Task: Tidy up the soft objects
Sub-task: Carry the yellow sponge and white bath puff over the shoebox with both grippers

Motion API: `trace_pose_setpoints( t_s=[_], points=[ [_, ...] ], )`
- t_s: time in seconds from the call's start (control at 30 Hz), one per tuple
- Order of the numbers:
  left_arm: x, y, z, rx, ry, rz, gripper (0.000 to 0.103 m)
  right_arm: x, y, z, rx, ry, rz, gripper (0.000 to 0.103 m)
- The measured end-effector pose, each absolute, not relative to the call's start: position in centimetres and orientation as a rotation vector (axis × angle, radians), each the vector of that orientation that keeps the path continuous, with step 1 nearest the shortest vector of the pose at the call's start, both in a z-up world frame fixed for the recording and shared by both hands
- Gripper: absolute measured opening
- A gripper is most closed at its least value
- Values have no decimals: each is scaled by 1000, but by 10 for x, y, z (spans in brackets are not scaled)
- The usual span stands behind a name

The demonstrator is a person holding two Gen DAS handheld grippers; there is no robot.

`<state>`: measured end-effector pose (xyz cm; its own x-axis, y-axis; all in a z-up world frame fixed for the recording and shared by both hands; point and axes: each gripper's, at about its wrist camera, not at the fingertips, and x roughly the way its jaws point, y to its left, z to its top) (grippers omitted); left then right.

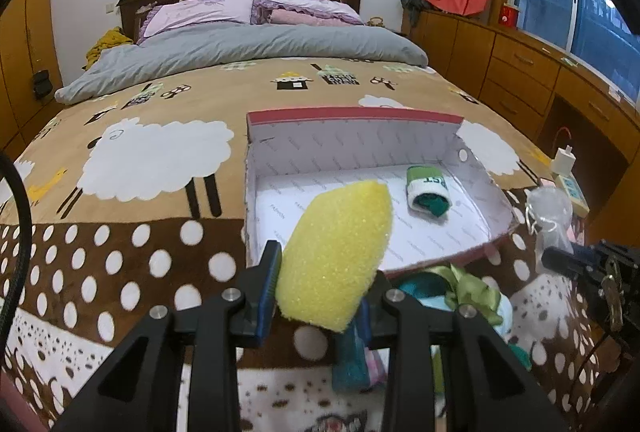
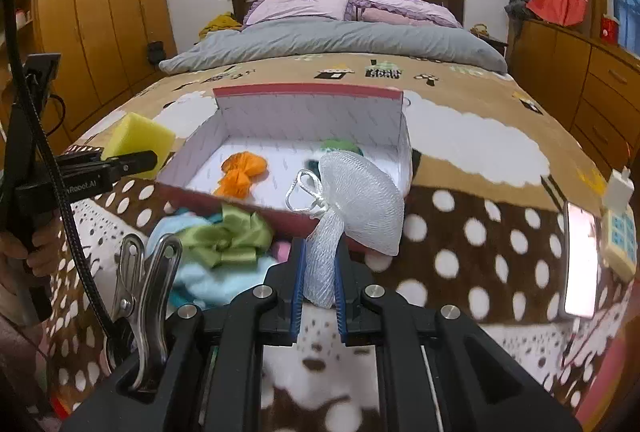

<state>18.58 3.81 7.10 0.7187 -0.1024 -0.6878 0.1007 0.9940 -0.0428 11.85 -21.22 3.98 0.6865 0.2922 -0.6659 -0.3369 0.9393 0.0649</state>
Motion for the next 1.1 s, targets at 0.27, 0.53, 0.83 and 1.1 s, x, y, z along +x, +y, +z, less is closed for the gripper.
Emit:
trace_pose_setpoints(
  t_s=[0.27,0.53,0.83,1.1],
  points=[
    [213,37,55,7,794,-107,33,154,-205,40,-80,745,348,14],
    [232,40,38,5,834,-98,34,183,-202,25,-100,790,336,14],
    [245,43,13,17,913,-101,34,206,-200,7,-97,834,330,14],
    [248,40,11,65,962,-106,34,214,-196,-4,-84,861,332,14]
  ],
)
